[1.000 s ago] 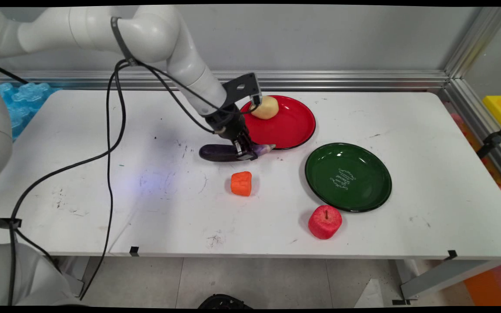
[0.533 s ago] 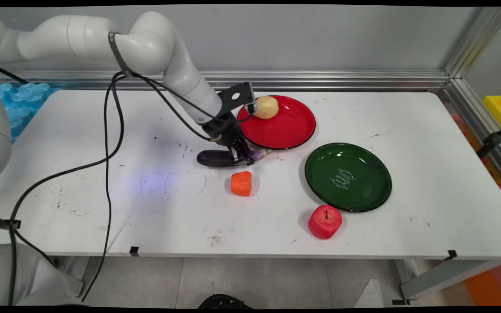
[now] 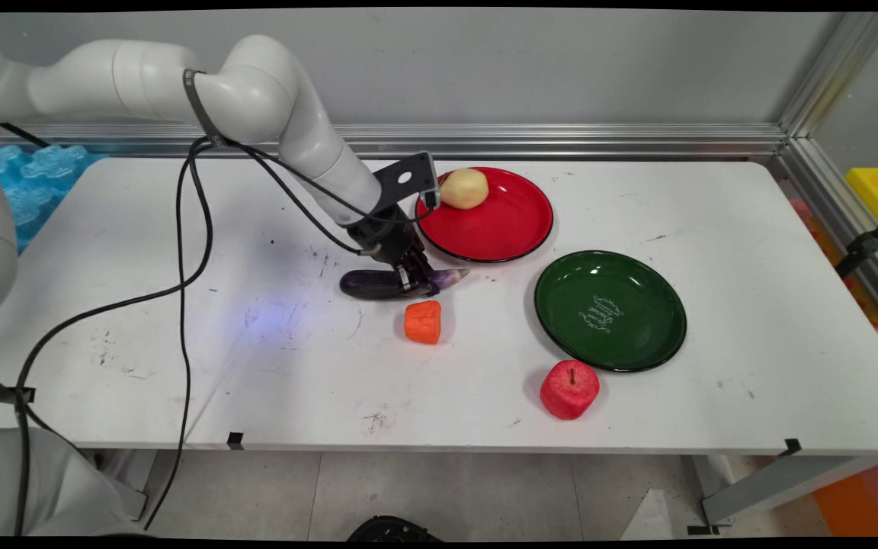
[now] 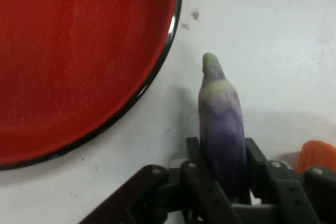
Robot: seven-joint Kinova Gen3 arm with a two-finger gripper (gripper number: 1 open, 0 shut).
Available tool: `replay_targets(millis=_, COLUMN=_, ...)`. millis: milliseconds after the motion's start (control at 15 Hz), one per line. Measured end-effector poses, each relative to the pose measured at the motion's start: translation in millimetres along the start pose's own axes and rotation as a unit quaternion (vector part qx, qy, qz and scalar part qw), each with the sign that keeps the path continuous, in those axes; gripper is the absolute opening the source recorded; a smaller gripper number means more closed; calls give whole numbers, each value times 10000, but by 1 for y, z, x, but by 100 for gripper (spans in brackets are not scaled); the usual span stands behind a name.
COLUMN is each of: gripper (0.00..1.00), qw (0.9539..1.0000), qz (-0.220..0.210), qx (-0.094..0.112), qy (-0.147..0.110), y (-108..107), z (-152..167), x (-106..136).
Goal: Place the picked object on the table
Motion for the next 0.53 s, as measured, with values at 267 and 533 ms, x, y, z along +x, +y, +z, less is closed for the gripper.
replay_targets(millis=267, gripper=100, qw=10000, qz=0, qx=12, qy=15, y=-2, z=2, x=-3)
replay_targets(millis=533, gripper=100, qw=10000, qz=-6, qx=29, qy=28, y=-6, z=3, x=-4)
